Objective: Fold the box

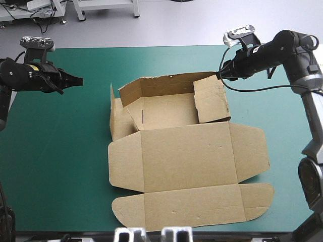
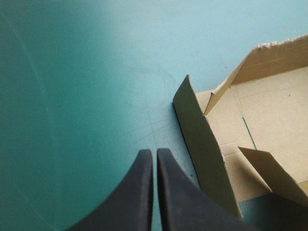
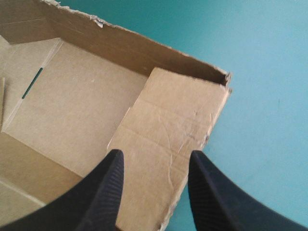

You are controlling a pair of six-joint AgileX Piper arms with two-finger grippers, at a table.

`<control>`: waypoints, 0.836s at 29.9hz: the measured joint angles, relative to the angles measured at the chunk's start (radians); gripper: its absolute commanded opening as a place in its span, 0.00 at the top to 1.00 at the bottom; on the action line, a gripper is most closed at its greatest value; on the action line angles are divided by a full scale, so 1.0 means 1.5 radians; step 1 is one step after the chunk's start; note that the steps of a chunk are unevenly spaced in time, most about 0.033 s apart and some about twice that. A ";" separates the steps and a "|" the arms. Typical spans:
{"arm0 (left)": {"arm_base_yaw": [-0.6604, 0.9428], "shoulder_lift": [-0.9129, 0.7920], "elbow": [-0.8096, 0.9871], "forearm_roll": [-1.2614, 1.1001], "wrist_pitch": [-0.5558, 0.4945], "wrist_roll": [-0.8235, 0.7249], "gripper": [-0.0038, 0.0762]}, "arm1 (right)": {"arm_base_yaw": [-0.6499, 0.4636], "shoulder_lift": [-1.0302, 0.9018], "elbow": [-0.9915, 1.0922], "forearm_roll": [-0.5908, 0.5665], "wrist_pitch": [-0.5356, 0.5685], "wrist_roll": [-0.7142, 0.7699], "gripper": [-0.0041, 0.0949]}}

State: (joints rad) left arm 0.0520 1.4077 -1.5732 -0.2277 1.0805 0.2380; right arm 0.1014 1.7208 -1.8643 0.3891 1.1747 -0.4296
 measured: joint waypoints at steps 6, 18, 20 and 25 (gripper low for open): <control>0.000 0.000 -0.001 0.000 0.018 0.004 0.94 | 0.000 -0.007 -0.011 -0.064 0.046 0.091 0.55; 0.000 0.000 -0.001 0.068 0.059 -0.041 0.97 | 0.000 0.126 -0.011 -0.052 0.045 0.099 0.55; 0.000 0.000 -0.001 0.071 0.060 -0.042 0.97 | 0.000 0.145 -0.011 -0.040 0.045 0.099 0.55; 0.000 0.000 -0.001 0.073 0.061 -0.043 0.97 | 0.000 0.181 -0.011 -0.026 0.043 0.099 0.55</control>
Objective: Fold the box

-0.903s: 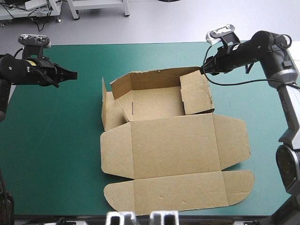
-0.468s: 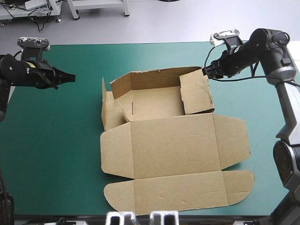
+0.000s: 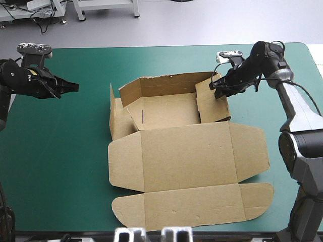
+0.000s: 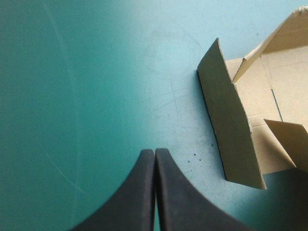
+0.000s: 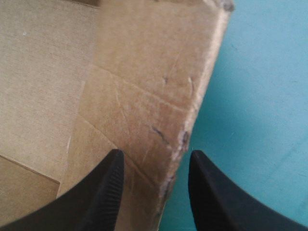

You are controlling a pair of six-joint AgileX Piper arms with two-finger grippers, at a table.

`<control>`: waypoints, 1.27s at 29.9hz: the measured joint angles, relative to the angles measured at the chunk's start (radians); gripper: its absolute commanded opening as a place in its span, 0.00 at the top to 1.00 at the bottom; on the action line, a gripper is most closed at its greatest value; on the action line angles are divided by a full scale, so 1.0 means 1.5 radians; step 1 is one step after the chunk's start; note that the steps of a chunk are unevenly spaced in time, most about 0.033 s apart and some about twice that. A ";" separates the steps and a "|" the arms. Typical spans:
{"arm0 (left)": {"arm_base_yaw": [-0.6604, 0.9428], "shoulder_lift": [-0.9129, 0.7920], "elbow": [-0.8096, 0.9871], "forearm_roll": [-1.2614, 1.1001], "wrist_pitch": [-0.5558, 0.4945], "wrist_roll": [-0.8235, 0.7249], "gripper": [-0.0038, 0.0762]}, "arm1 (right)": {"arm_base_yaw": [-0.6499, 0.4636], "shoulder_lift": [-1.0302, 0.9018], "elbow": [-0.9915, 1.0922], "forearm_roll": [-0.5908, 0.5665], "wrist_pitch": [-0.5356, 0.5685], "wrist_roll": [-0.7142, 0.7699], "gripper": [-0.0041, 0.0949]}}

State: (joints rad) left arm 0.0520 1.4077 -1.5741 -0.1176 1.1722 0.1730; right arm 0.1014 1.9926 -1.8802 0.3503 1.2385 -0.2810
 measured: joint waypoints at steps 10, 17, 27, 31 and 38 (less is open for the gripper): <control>0.000 0.000 0.000 0.000 -0.002 0.000 0.97 | 0.000 0.052 0.000 0.009 -0.002 0.005 0.98; 0.001 0.000 0.000 0.004 -0.045 0.005 0.97 | 0.000 0.054 -0.002 0.065 -0.003 0.004 0.98; 0.121 0.042 0.000 -0.114 -0.142 -0.036 0.96 | -0.049 -0.016 -0.125 0.186 -0.004 -0.003 0.98; 0.192 0.073 0.000 -0.233 -0.142 -0.002 0.96 | -0.077 -0.070 -0.168 0.221 -0.003 -0.003 0.98; 0.283 0.140 0.000 -0.537 -0.083 0.129 0.96 | -0.104 -0.151 -0.180 0.264 0.003 -0.015 0.98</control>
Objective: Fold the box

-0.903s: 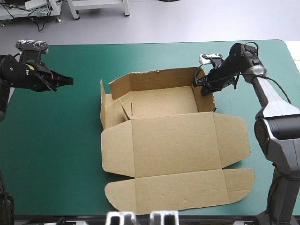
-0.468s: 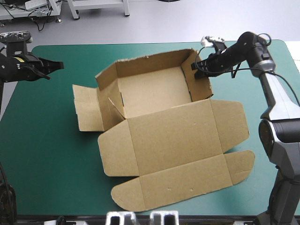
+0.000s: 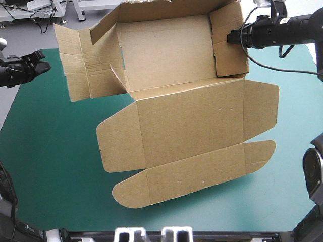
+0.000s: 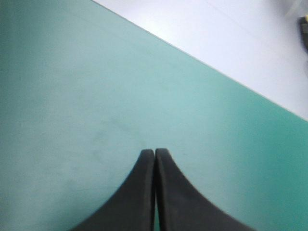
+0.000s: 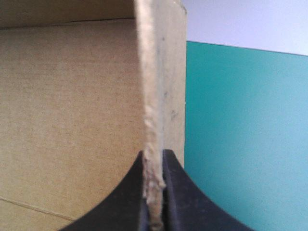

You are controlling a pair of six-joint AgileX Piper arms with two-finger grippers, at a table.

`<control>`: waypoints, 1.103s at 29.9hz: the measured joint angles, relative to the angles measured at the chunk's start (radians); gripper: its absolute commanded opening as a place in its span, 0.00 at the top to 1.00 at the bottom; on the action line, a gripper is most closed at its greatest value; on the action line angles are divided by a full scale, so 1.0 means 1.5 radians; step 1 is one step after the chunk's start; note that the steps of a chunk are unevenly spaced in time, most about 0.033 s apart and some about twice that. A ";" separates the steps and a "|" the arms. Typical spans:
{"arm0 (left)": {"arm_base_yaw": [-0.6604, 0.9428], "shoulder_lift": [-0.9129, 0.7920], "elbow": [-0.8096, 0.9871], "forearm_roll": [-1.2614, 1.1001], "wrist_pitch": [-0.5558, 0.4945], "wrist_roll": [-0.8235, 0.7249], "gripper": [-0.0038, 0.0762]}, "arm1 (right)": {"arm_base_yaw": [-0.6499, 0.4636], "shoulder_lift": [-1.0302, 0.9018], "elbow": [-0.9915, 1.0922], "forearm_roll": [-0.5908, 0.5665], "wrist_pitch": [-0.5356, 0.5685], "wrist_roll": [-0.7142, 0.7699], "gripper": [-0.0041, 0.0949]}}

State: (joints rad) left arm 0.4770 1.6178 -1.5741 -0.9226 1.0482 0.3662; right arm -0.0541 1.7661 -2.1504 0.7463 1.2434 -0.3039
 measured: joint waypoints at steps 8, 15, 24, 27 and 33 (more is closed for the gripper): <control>-0.027 0.054 0.000 -0.307 0.105 0.153 0.96 | -0.003 -0.044 -0.002 0.023 0.001 -0.011 0.98; -0.107 0.052 -0.001 -0.349 0.108 0.173 0.96 | -0.003 -0.044 -0.002 0.030 0.001 -0.012 0.98; -0.146 -0.002 -0.002 -0.375 0.110 0.186 0.96 | -0.003 -0.043 -0.002 0.021 -0.013 -0.013 0.98; -0.146 -0.028 -0.002 -0.375 0.111 0.186 0.96 | -0.003 -0.038 -0.002 0.021 -0.019 -0.013 0.98; -0.146 -0.069 -0.004 -0.337 0.116 0.161 0.96 | -0.003 -0.023 -0.002 0.021 -0.036 -0.013 0.98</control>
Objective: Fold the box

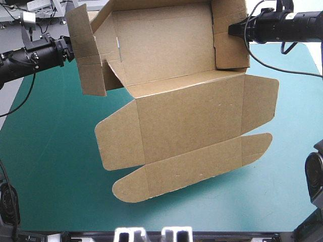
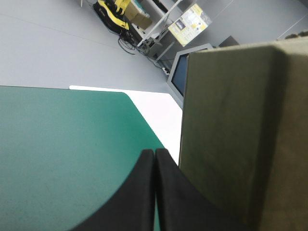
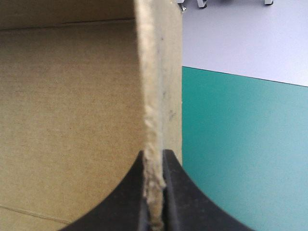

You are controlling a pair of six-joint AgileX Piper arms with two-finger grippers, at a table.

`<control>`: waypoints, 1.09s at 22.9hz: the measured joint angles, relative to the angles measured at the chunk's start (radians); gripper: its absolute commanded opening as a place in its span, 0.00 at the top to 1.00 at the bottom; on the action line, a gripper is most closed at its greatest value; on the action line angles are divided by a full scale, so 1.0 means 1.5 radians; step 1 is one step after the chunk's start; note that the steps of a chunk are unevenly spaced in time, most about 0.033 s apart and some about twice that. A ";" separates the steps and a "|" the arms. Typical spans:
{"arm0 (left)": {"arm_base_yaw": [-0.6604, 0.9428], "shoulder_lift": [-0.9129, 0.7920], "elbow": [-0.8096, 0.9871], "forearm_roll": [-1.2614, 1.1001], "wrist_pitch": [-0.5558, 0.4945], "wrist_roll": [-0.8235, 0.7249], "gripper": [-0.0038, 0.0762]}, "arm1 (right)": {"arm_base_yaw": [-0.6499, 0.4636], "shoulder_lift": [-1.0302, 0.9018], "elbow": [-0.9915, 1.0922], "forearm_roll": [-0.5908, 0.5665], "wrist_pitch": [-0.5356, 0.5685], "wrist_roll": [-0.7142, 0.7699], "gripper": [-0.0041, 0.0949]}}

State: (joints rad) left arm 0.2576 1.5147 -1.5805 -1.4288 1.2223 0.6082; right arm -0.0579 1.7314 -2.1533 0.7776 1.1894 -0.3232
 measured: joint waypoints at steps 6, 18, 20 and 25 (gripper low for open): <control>-0.014 -0.020 0.000 0.026 0.001 -0.016 0.96 | 0.000 0.004 0.000 0.000 -0.009 -0.001 0.98; -0.074 -0.035 0.000 0.012 0.004 -0.023 0.96 | 0.000 0.010 0.000 0.000 -0.015 -0.002 0.98; -0.074 -0.037 0.000 0.006 0.004 -0.029 0.96 | 0.000 0.013 0.000 0.000 -0.017 -0.002 0.98; -0.074 -0.039 0.000 0.000 0.004 -0.031 0.89 | 0.000 0.018 0.000 -0.021 -0.018 -0.002 0.97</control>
State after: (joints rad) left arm 0.1466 1.4558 -1.5805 -1.4291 1.2287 0.5614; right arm -0.0579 1.7577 -2.1533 0.7457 1.1625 -0.3264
